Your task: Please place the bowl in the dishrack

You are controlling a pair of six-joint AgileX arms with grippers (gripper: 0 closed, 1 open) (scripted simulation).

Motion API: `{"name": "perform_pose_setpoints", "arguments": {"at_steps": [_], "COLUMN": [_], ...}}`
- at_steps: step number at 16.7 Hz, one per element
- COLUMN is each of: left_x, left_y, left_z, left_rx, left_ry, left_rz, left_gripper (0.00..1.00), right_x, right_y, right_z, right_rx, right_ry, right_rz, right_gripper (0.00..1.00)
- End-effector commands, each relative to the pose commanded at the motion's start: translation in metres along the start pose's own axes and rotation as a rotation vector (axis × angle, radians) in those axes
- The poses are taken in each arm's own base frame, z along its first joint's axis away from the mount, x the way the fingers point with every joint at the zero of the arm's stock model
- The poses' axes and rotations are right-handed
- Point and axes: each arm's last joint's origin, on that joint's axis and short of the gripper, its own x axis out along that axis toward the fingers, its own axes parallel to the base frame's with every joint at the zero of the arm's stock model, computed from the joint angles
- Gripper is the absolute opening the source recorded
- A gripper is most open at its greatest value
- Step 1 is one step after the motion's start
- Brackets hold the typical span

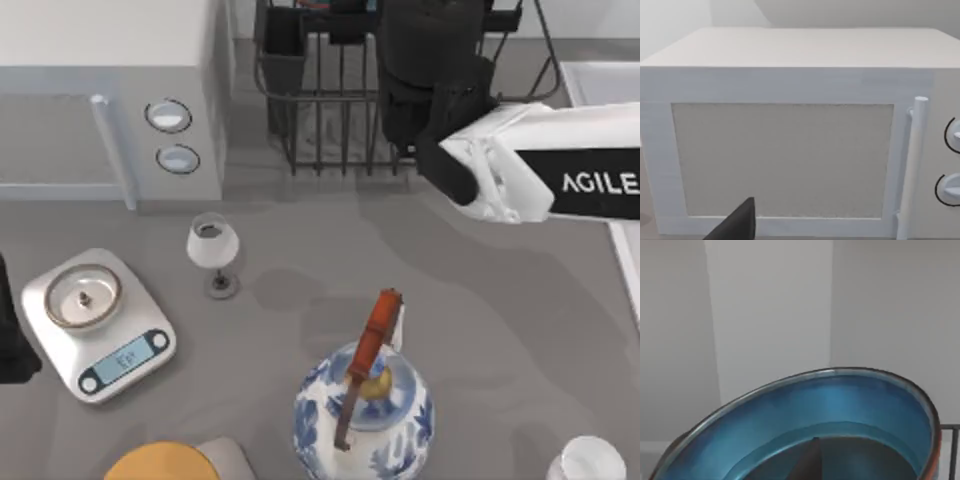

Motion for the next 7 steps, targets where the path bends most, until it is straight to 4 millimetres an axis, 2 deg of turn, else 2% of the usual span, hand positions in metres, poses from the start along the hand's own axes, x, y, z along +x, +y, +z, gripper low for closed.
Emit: {"name": "perform_pose_setpoints", "arguments": {"at_steps": [1,2,7], "left_x": [0.0000,0.0000,0.0000], "left_y": [0.0000,0.0000,0.0000], "left_z": [0.0000,0.0000,0.0000], "left_rx": [0.000,0.000,0.000], "left_ry": [0.000,0.000,0.000], "left_rz": [0.000,0.000,0.000], "left_gripper": [1.00,1.00,1.00], "right_x": [0.0000,0.0000,0.0000], "right_y": [0.0000,0.0000,0.0000], "right_z": [0.0000,0.0000,0.0000], "right_rx": [0.000,0.000,0.000], "right_ry": [0.000,0.000,0.000], "right_rz": [0.000,0.000,0.000], "right_gripper": [0.98,1.00,1.00]}}
